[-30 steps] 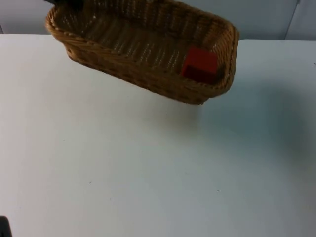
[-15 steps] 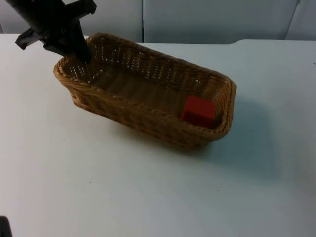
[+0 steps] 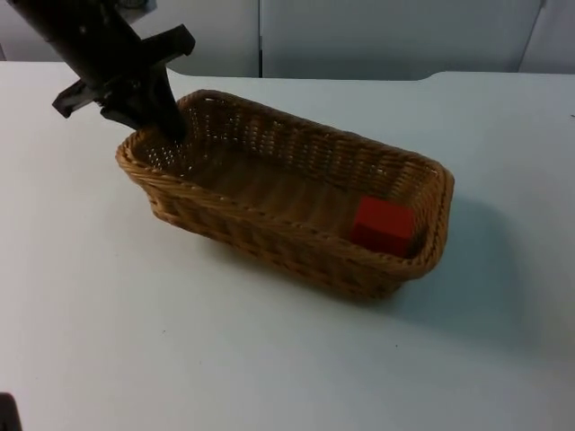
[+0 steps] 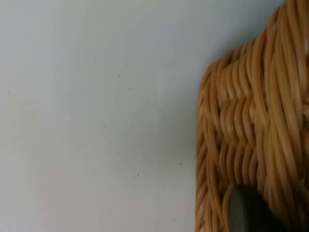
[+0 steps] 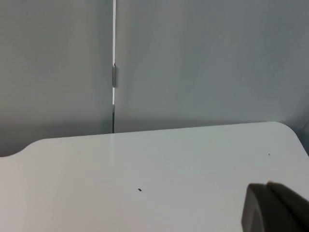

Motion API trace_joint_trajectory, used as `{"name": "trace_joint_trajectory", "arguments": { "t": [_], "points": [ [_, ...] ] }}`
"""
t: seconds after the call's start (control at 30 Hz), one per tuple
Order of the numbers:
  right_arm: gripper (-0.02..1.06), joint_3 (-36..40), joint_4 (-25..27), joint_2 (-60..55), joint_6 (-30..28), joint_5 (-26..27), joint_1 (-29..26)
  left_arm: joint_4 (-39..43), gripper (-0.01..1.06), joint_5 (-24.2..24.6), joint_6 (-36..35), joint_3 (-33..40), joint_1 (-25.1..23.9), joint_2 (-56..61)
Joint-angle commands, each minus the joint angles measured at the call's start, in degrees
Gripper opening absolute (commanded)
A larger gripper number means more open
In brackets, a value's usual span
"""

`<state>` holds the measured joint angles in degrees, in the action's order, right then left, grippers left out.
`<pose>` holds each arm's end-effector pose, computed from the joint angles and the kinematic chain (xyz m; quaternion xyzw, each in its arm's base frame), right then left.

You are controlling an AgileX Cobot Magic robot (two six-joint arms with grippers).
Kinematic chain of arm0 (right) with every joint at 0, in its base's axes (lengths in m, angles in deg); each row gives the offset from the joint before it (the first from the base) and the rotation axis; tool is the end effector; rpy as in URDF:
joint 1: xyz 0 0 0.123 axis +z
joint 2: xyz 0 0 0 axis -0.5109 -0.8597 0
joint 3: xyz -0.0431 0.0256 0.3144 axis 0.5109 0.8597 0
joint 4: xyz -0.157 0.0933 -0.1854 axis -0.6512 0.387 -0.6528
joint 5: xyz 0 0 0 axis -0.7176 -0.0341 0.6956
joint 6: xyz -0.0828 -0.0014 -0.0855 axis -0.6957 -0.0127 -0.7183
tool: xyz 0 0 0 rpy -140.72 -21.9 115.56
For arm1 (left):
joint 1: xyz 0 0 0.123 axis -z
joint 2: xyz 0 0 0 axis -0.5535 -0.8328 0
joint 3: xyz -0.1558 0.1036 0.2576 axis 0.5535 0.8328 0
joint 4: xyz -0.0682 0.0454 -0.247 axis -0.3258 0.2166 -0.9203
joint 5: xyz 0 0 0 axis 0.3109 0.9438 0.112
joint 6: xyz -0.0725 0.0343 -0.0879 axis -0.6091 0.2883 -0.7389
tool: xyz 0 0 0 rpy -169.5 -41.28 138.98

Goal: Pick up the basket with the left hand and place the cube into the basket with the right hand.

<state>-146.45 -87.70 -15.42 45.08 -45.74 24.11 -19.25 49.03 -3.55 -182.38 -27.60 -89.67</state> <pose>0.3935 -0.0619 0.3659 0.0412 0.8598 -0.1126 0.4964 0.5065 -0.1186 0.1422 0.0890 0.9534 -0.2859 0.0365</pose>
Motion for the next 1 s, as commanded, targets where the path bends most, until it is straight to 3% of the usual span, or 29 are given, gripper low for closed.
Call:
{"name": "trace_joint_trajectory", "arguments": {
  "t": [0.0,0.2,0.5,0.73,0.83,0.87,0.93,0.97],
  "points": [
    [0.0,0.5,-0.1,0.6,0.1,0.7,-0.2,-2.5,0.01,1.1,-0.2,-0.5,1.1,0.6],
    [0.0,0.5,-0.1,0.6,0.1,0.7,-0.2,-1.8,0.04,1.1,-0.2,1.2,1.7,0.6],
    [0.0,0.5,0.1,0.6,0.1,0.7,-0.2,5.7,0.04,1.1,1.0,10.2,1.7,0.6],
    [0.0,0.5,0.2,0.6,0.1,0.7,-0.2,7.0,0.05,1.1,2.0,11.5,1.7,0.6],
    [0.0,0.5,0.2,0.6,0.1,0.7,-0.2,7.2,0.19,1.1,3.1,11.5,1.7,0.6],
    [0.0,0.5,0.2,0.6,0.1,0.7,-0.2,7.2,0.19,1.1,3.1,11.5,1.7,0.6],
    [0.0,0.5,0.2,0.6,0.1,0.7,-0.2,7.9,0.37,1.1,3.3,11.5,1.7,0.6],
    [0.0,0.5,0.2,0.6,0.1,0.7,-0.2,8.2,0.51,1.1,3.3,11.5,1.7,0.6]
  ]
}}
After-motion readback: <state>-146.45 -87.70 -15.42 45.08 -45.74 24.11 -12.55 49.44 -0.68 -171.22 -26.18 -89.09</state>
